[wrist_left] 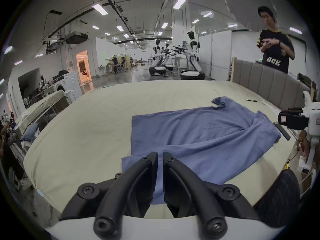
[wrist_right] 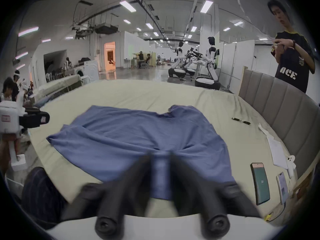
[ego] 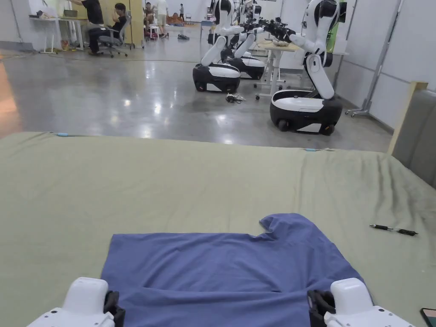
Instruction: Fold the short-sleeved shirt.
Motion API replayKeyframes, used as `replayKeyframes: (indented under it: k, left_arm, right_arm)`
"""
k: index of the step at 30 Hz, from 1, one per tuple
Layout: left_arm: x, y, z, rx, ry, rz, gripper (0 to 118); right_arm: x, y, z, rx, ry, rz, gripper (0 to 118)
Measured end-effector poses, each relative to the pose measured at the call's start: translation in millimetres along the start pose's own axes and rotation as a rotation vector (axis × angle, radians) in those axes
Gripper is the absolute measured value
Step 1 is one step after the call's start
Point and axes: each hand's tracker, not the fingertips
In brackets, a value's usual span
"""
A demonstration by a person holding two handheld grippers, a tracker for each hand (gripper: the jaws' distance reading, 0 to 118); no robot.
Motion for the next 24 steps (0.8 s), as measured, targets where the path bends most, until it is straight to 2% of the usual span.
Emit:
replayKeyframes:
  k: [1, 2, 3, 6, 12, 14, 16, 17, 20, 24]
  left_arm:
    - [-4.1, 3.1, -7.6, -0.031, -0.069, 0.028, 9]
    - [-5.3, 6.7, -14.4, -0.051, -0.073, 0.047, 9]
    - [-6.7, 10.7, -20.2, -0.037, -0.06, 0.037, 9]
    - [-20.9, 19.8, -54.9, -0.069, -0.024, 0.008, 9]
    - [-47.9, 61.7, -171.2, -0.255, 0.03, -0.049, 9]
    - [-60.3, 74.2, -210.7, -0.323, 0.03, -0.03, 12]
    - [-73.0, 90.0, -241.6, -0.355, 0.007, 0.027, 62]
    - [-76.0, 95.8, -255.2, -0.368, 0.039, 0.0, 76]
    - [-82.6, 105.1, -288.8, -0.35, 0.116, -0.029, 76]
    - [-91.2, 104.4, -325.7, -0.402, 0.078, 0.042, 76]
  right_arm:
    - [-3.9, -1.0, -7.0, -0.012, -0.022, 0.005, 3]
    - [-4.3, -0.6, -10.9, -0.014, 0.019, -0.015, 2]
    - [-5.6, -0.4, -13.9, -0.023, 0.068, -0.055, 2]
    - [-10.7, 1.9, -21.7, -0.026, 0.056, -0.046, 2]
    - [-11.2, 3.9, -43.5, -0.062, 0.07, -0.093, 2]
    - [-12.0, 1.7, -47.0, -0.073, 0.078, -0.102, 2]
    - [-12.2, -2.2, -51.1, -0.08, 0.073, -0.099, 2]
    - [-12.9, -2.9, -52.1, -0.086, 0.067, -0.094, 2]
    - [-6.3, -7.7, -59.8, -0.12, 0.054, -0.104, 2]
    - [4.7, -9.5, -65.0, -0.149, 0.039, -0.111, 2]
